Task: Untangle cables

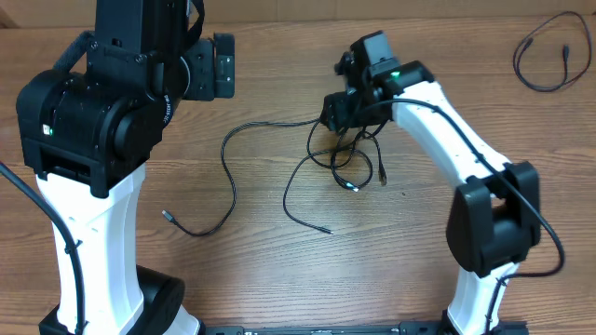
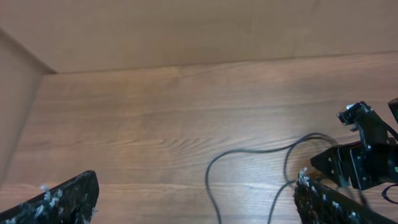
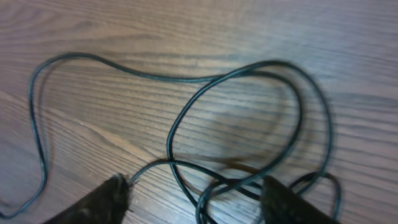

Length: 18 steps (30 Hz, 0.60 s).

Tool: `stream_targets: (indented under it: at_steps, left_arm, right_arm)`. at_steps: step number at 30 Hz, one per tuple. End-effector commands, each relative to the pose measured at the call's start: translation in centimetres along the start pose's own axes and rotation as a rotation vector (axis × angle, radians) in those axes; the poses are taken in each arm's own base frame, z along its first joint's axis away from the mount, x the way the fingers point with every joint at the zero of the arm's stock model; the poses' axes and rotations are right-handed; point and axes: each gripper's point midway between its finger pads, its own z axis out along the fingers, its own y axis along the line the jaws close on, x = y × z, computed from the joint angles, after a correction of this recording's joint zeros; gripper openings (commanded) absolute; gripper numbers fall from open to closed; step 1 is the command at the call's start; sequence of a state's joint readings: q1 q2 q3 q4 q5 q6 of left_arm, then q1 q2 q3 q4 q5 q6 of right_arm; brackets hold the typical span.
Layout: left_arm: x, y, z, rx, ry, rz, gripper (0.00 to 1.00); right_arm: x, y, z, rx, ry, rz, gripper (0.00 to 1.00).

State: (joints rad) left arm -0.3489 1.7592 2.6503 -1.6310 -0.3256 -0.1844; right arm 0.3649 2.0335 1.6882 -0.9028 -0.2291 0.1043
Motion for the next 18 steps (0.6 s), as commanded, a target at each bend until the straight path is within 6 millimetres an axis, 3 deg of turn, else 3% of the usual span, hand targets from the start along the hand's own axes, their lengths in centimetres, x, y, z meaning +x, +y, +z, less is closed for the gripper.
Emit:
stream_targets:
  at_steps: [1, 9, 11, 15, 18]
  left_arm:
    - [0.4, 1.1, -0.1, -0.057, 0.012, -0.003, 1.00]
    - [1.2, 1.3, -0.2, -0.062, 0.044, 0.008, 1.00]
    - [1.2, 1.3, -0.2, -0.062, 0.044, 0.008, 1.00]
    - [1.3, 1.3, -0.1, -0.063, 0.046, 0.009, 1.00]
    - [1.3, 1.3, -0.1, -0.063, 0.047, 0.009, 1.00]
  right_arm:
    - [0.6, 0.1, 1.6, 0.010, 0.028, -0.009, 0.63]
    - [1.1, -0.3, 2.7, 0.020, 0.053, -0.004, 0.65]
    - [1.0, -1.3, 2.6, 0.078, 0.046, -0.005, 0.70]
    - [1.0, -2.2, 1.8, 0.143, 0.049, -0.003, 0.62]
    - [1.4, -2.4, 1.6, 0.155, 0.066, 0.001, 0.69]
